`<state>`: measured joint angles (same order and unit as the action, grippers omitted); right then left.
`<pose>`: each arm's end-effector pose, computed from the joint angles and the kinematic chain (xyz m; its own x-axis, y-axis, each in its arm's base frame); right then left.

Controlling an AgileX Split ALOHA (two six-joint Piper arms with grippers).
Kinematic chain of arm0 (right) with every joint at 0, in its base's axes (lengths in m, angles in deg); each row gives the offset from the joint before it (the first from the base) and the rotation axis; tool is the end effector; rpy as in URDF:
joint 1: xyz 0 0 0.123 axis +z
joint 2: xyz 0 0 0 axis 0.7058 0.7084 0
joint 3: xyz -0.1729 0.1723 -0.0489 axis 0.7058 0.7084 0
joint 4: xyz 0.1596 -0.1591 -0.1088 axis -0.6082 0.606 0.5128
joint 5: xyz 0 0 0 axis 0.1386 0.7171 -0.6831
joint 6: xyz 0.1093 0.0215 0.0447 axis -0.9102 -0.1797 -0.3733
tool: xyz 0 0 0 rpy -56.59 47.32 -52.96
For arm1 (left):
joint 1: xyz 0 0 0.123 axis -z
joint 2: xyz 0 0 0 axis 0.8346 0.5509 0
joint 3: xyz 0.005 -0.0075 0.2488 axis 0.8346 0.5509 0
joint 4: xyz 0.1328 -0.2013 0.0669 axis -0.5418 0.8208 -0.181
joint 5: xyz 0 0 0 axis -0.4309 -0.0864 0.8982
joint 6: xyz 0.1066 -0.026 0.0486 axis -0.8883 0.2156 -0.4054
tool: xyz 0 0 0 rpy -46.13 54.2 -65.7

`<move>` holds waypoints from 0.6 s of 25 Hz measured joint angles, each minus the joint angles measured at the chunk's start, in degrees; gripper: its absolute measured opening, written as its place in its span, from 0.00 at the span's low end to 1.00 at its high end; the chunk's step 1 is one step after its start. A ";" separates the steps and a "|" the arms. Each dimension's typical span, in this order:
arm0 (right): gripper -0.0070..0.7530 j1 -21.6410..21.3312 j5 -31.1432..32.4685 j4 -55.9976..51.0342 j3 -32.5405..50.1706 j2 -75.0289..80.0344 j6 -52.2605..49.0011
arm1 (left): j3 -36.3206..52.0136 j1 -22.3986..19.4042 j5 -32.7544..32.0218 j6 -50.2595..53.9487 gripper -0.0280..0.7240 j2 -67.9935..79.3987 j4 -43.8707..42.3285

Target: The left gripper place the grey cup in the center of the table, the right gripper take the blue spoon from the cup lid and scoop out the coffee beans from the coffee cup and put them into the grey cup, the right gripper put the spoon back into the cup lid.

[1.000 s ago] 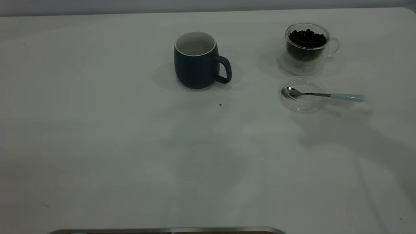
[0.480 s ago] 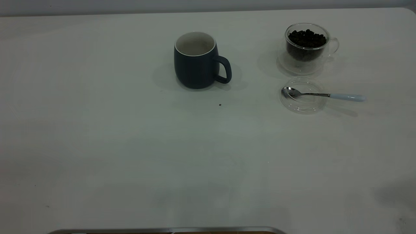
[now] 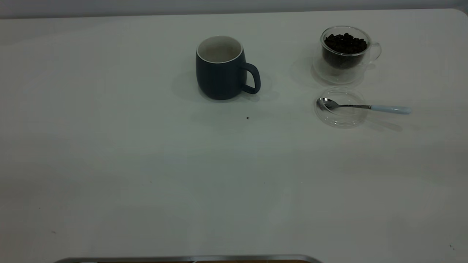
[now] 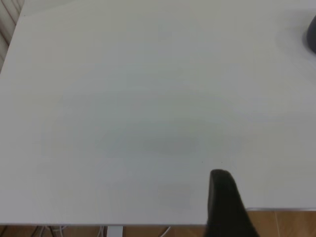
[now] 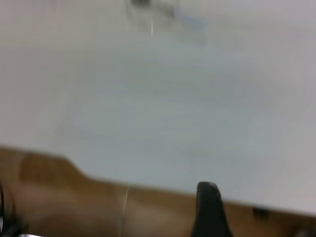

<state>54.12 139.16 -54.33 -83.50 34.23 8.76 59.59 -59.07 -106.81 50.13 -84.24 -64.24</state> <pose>0.0828 0.0165 0.2341 -0.7080 -0.0834 -0.7013 -0.1558 0.9870 0.0399 0.0498 -0.0011 0.2605 -0.4808 -0.0046 -0.8768 -0.0120 0.9999 0.0013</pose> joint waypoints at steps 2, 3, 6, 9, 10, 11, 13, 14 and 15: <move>0.77 -0.09 0.00 -0.05 0.00 -4.14 0.00 | 0.00 0.00 0.00 0.00 0.71 0.00 0.00; 0.77 -0.27 0.05 -0.06 0.00 -6.16 -0.01 | 0.00 0.00 0.00 0.00 0.71 0.00 0.00; 0.77 -1.27 0.06 -0.17 0.00 -11.57 -0.01 | 0.00 0.00 0.00 -0.06 0.71 0.00 0.00; 0.77 -2.72 0.32 -0.19 0.00 -14.23 -0.06 | 0.00 0.00 0.00 -0.06 0.71 0.00 0.00; 0.77 -3.39 0.39 -0.19 0.00 -14.23 -0.06 | 0.00 0.00 0.00 -0.06 0.71 0.00 0.00; 0.77 -3.90 0.39 -0.19 0.00 -14.29 -0.06 | 0.00 0.00 0.00 -0.06 0.71 0.00 0.00; 0.77 -4.93 0.39 -0.24 0.00 -14.28 -0.06 | 0.00 0.00 0.00 -0.06 0.71 0.00 0.00; 0.77 -5.15 0.39 -0.24 0.00 -14.28 -0.06 | 0.00 0.00 0.00 -0.06 0.71 0.00 0.00; 0.77 -5.26 0.39 -0.24 0.00 -14.28 -0.06 | 0.00 0.00 0.00 -0.06 0.71 0.00 0.00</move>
<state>48.86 139.55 -54.57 -83.50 19.95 8.70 59.59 -59.07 -106.81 50.06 -84.24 -64.24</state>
